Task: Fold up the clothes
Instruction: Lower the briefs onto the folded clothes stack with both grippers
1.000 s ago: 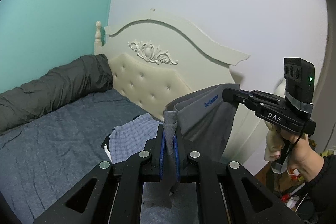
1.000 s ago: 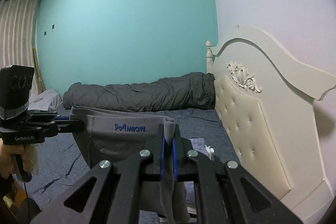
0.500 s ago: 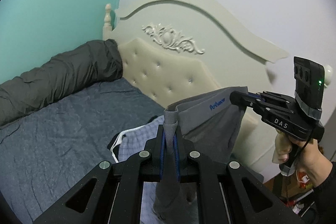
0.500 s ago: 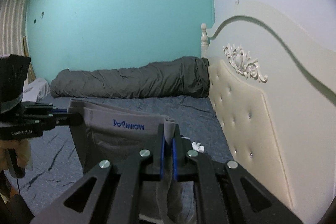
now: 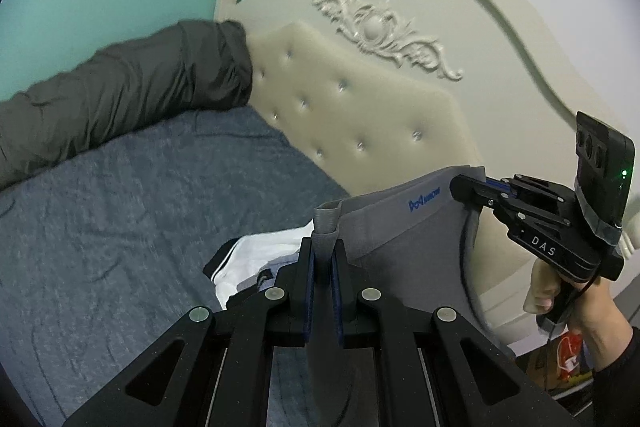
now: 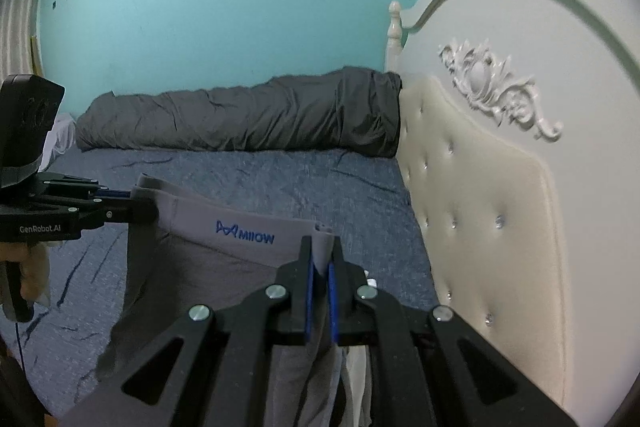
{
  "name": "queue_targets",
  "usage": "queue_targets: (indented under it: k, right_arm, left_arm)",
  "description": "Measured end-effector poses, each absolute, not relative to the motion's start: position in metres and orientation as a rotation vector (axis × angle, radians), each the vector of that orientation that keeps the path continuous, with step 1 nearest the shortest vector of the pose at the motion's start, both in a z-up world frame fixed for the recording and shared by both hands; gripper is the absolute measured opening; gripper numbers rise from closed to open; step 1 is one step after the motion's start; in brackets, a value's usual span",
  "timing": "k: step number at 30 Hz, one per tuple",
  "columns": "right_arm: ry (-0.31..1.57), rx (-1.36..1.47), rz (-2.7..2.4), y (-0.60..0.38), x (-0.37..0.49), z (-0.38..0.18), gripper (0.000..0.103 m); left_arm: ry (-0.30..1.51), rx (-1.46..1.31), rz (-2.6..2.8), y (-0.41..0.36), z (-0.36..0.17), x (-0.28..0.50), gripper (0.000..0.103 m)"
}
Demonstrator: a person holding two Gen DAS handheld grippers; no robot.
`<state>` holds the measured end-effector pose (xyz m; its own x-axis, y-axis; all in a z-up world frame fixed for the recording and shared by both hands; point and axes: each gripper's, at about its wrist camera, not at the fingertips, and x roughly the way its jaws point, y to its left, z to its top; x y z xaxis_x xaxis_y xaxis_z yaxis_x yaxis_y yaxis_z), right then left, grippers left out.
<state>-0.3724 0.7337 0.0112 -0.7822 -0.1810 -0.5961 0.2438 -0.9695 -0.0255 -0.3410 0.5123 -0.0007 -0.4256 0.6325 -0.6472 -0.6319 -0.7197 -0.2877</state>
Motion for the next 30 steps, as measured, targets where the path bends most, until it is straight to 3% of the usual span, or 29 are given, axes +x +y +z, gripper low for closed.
queue_targets:
  k: [8,14,18,30]
  right_arm:
    - [0.087,1.049,-2.758,0.745,-0.399,-0.031,0.008]
    - [-0.013,1.133,-2.845,0.763,-0.401,-0.042,0.013]
    - [-0.15,1.002,-2.809,0.774,-0.376,-0.029,0.013]
    - [-0.21,1.079,-2.724,0.773,-0.333,-0.053,0.013]
  left_arm:
    - [-0.028,-1.067,2.154,0.519,-0.042,-0.363,0.011]
    - [-0.057,-1.112,2.204,0.513,-0.057,-0.37,0.034]
    - [-0.062,-1.067,2.212,0.502,-0.05,-0.359,0.036]
    - [0.064,-1.076,2.173,0.508,-0.066,-0.312,0.037]
